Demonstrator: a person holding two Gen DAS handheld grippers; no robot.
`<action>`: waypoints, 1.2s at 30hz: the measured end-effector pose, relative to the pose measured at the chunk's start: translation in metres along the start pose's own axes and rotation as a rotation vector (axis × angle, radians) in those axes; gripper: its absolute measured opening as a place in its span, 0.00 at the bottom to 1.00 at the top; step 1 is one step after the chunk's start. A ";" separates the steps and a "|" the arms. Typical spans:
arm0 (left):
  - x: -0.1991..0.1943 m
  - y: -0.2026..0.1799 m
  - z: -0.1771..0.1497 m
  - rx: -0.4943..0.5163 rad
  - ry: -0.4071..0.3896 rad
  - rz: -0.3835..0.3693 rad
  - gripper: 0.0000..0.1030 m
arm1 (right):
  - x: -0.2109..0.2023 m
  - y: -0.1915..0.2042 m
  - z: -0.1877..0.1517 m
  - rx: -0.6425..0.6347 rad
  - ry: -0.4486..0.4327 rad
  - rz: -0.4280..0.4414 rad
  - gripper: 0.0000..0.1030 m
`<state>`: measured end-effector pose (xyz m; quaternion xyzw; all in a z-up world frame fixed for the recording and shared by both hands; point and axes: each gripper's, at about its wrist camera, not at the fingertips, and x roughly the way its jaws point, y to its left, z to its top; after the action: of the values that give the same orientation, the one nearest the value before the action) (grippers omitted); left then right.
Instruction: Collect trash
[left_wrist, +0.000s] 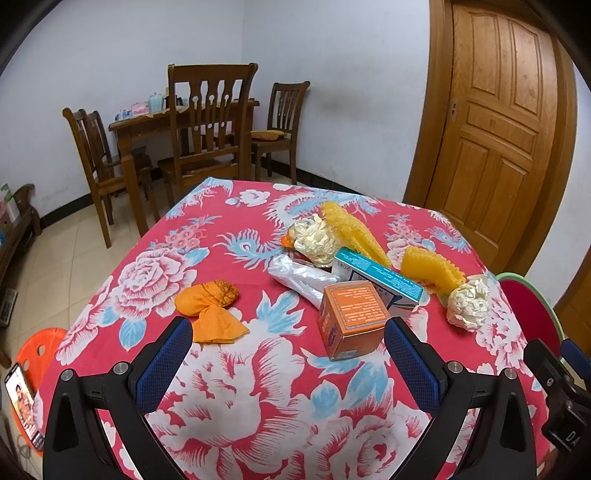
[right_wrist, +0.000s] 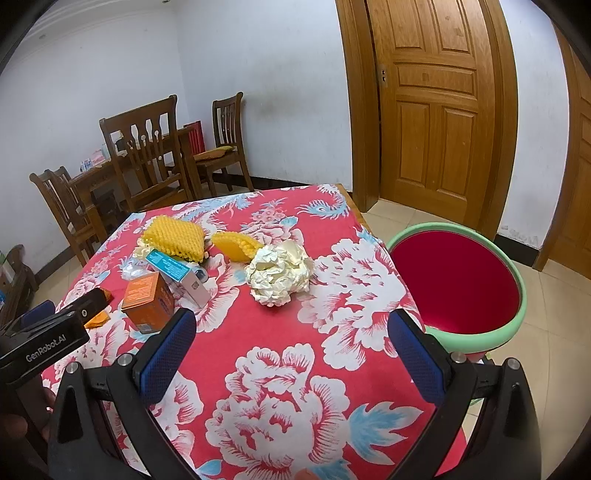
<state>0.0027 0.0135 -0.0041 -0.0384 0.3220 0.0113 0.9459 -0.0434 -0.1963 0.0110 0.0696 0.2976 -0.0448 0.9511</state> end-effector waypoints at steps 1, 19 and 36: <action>0.002 0.000 0.000 0.000 0.004 -0.002 1.00 | 0.001 0.000 0.000 -0.002 0.004 0.002 0.99; 0.043 -0.029 0.005 0.053 0.082 -0.079 1.00 | 0.050 -0.006 0.042 -0.055 0.128 0.019 0.99; 0.076 -0.034 -0.001 0.023 0.211 -0.148 0.48 | 0.124 0.003 0.043 -0.110 0.298 0.059 0.87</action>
<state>0.0644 -0.0205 -0.0490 -0.0523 0.4162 -0.0665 0.9053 0.0831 -0.2060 -0.0246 0.0322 0.4353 0.0102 0.8997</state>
